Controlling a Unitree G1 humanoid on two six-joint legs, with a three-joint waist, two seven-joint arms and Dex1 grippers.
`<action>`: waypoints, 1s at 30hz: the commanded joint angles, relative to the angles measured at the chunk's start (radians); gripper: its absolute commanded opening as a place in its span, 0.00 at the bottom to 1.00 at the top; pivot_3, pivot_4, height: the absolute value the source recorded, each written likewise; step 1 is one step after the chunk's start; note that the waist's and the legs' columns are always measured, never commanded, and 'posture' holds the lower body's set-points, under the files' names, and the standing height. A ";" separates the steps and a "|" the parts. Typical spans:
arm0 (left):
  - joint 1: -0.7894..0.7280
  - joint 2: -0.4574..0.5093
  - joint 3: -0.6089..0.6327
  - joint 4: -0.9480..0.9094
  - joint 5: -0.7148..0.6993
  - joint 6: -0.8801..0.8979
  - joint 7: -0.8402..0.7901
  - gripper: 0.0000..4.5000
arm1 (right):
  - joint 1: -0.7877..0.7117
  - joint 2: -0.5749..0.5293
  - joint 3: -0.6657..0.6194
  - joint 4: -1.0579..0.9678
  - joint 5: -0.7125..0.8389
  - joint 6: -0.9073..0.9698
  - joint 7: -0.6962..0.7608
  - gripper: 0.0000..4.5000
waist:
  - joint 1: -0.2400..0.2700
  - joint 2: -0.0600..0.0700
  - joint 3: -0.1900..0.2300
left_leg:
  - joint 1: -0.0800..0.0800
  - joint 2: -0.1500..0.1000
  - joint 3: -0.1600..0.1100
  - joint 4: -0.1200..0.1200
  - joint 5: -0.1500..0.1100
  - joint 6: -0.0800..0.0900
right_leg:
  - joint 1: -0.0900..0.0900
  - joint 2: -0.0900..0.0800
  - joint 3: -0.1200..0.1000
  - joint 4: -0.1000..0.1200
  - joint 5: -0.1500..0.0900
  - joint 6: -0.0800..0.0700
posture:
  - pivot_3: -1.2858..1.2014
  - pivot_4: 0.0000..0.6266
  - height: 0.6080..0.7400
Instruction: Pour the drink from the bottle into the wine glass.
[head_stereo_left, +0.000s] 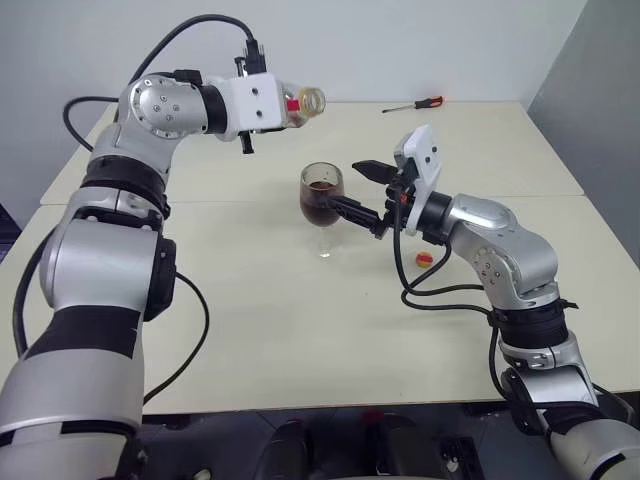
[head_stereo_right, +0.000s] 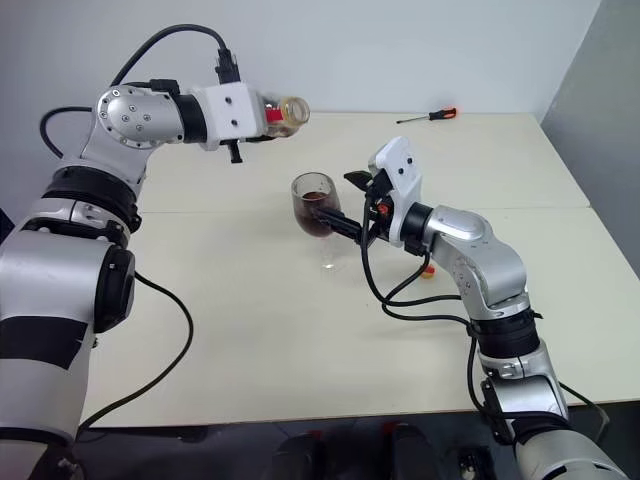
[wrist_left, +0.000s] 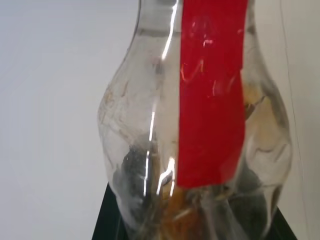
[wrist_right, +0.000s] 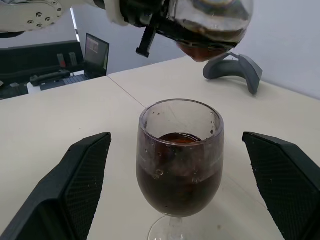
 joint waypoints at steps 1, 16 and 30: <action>0.003 0.007 0.108 -0.074 -0.128 0.130 -0.030 0.23 | 0.017 -0.011 -0.034 -0.088 0.041 0.007 0.007 1.00 | -0.006 0.000 0.000 | 0.000 0.000 0.000 0.000 0.000 0.000 | 0.000 0.000 0.000 0.000 0.000 0.000 | 0.52 0.24 1.00; 0.560 -0.015 0.403 -0.759 -0.401 0.719 0.319 0.23 | 0.368 -0.132 -0.125 -0.455 0.244 0.022 0.071 1.00 | -0.006 0.000 -0.001 | -0.001 0.002 -0.004 0.012 0.000 0.000 | 0.001 0.000 0.003 0.009 -0.001 0.001 | 0.52 0.24 1.00; 0.915 -0.142 0.478 -0.855 -0.459 0.693 0.543 0.23 | 0.540 -0.114 -0.112 -0.551 0.189 -0.015 -0.113 1.00 | 0.029 -0.003 -0.003 | 0.000 0.000 -0.003 0.013 -0.001 0.001 | 0.005 -0.001 0.003 0.008 -0.001 0.001 | 0.52 0.24 1.00</action>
